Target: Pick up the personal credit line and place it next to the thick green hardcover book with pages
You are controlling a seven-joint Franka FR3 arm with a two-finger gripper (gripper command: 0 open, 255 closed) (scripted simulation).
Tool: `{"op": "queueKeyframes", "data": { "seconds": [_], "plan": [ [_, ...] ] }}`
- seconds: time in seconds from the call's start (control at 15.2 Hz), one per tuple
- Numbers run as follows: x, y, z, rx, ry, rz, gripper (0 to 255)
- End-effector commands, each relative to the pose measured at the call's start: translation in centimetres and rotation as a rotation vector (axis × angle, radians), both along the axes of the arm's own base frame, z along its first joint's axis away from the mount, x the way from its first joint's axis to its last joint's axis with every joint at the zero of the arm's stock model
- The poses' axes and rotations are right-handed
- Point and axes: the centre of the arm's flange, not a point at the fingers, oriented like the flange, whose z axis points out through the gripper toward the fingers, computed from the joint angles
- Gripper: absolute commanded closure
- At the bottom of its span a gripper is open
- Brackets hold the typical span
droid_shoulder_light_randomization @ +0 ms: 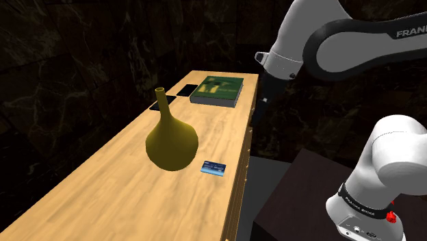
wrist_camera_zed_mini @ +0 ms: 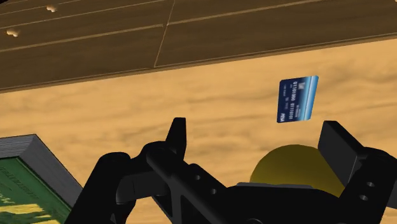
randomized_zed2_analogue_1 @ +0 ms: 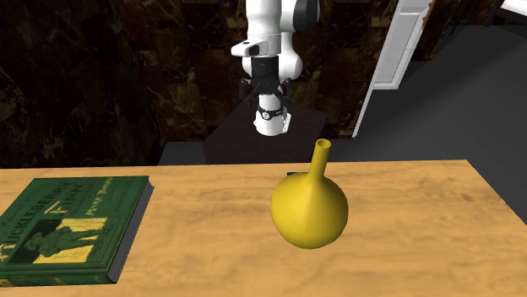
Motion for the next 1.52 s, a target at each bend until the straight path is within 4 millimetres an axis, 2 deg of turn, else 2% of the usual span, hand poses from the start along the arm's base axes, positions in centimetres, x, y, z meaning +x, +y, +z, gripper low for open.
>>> {"op": "queueKeyframes", "data": {
  "seconds": [0.0, 0.86, 1.39, 1.45],
  "plan": [
    [0.3, 1.7, -2.1, 0.009, -0.044, 0.017, 0],
    [3.8, 12.1, -14.3, 0.059, -0.295, 0.134, 0],
    [5.9, 13.3, -18.0, 0.061, -0.302, 0.137, 0],
    [5.9, 13.3, -18.0, 0.061, -0.302, 0.137, 0]
  ]
}}
